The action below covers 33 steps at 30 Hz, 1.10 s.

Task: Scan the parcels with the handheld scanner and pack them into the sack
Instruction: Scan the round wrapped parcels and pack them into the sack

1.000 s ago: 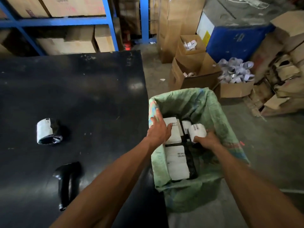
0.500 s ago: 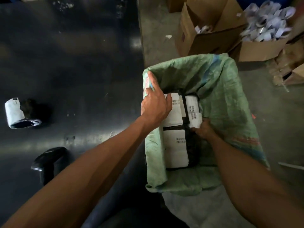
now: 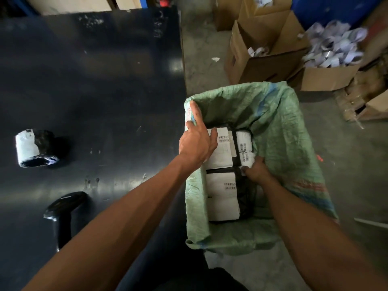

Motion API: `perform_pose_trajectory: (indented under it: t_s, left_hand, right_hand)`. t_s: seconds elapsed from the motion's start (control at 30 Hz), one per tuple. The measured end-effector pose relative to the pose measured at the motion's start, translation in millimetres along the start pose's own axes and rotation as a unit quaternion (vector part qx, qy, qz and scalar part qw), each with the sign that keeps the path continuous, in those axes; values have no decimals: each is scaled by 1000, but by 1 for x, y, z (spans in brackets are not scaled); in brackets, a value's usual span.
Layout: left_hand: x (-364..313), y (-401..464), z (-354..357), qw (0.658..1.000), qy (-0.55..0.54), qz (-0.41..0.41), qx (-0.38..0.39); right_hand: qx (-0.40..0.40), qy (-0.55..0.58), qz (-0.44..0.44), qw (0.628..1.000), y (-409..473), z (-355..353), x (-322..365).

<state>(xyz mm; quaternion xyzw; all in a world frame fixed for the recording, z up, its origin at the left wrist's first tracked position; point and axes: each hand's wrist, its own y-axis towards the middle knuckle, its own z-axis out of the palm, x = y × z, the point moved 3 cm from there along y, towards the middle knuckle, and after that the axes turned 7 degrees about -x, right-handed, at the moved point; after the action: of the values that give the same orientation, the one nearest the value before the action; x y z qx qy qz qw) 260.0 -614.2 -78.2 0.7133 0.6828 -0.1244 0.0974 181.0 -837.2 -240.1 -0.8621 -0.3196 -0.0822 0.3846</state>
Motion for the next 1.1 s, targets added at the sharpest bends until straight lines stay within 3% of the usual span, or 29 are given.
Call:
perform_pose_trajectory:
  t_s: [0.2, 0.37, 0.57, 0.77, 1.1]
  left_hand:
    - [27, -6, -16, 996, -74, 12, 50]
    - [91, -17, -54, 987, 68, 122, 78]
    - [190, -36, -106, 980, 155, 85, 91]
    - [276, -64, -150, 985, 154, 36, 68]
    - [418, -69, -196, 986, 155, 3, 67]
  right_hand:
    - [1, -23, -76, 997, -35, -36, 26]
    - [-57, -10, -151, 987, -81, -69, 69]
    - [-108, -22, -228, 967, -147, -72, 142]
    - [-125, -115, -316, 933, -228, -11, 221]
    - [28, -195, -364, 910, -342, 149, 292]
